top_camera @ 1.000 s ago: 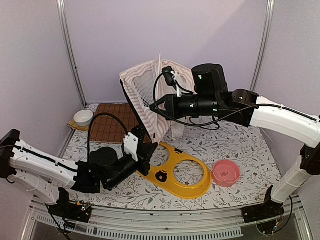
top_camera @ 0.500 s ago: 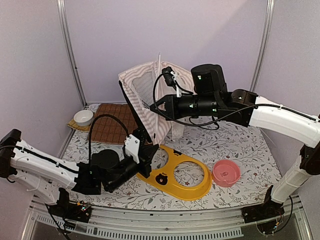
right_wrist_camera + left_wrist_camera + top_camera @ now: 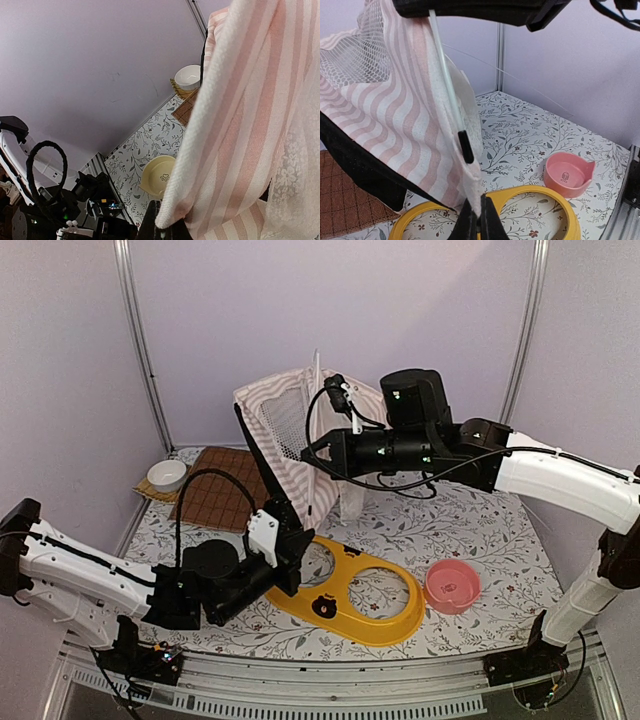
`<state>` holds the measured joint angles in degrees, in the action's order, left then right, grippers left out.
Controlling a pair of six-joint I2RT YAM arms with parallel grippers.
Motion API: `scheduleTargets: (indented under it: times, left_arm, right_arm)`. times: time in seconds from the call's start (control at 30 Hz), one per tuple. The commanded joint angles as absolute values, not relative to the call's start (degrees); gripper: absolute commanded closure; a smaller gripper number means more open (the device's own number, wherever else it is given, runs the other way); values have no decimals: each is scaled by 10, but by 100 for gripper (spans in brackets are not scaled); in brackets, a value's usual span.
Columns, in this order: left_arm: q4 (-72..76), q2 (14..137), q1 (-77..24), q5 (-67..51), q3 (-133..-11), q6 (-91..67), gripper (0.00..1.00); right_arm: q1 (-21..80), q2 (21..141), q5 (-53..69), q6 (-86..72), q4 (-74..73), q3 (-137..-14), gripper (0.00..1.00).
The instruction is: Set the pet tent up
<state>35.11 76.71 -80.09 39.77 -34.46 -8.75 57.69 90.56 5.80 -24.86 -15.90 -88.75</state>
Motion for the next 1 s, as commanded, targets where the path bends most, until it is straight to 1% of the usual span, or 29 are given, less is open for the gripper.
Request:
scheduleTargets:
  times: [0.0, 0.3, 0.97]
  left_arm:
    - [187, 798, -865, 299, -308, -83, 100]
    - [192, 814, -865, 298, -311, -84, 100]
    - [181, 803, -864, 305, -320, -74, 100]
  right_arm:
    - [514, 885, -95, -223, 85, -935, 100]
    - [515, 878, -86, -229, 82, -936, 100]
    - [513, 894, -76, -248, 84, -907, 100]
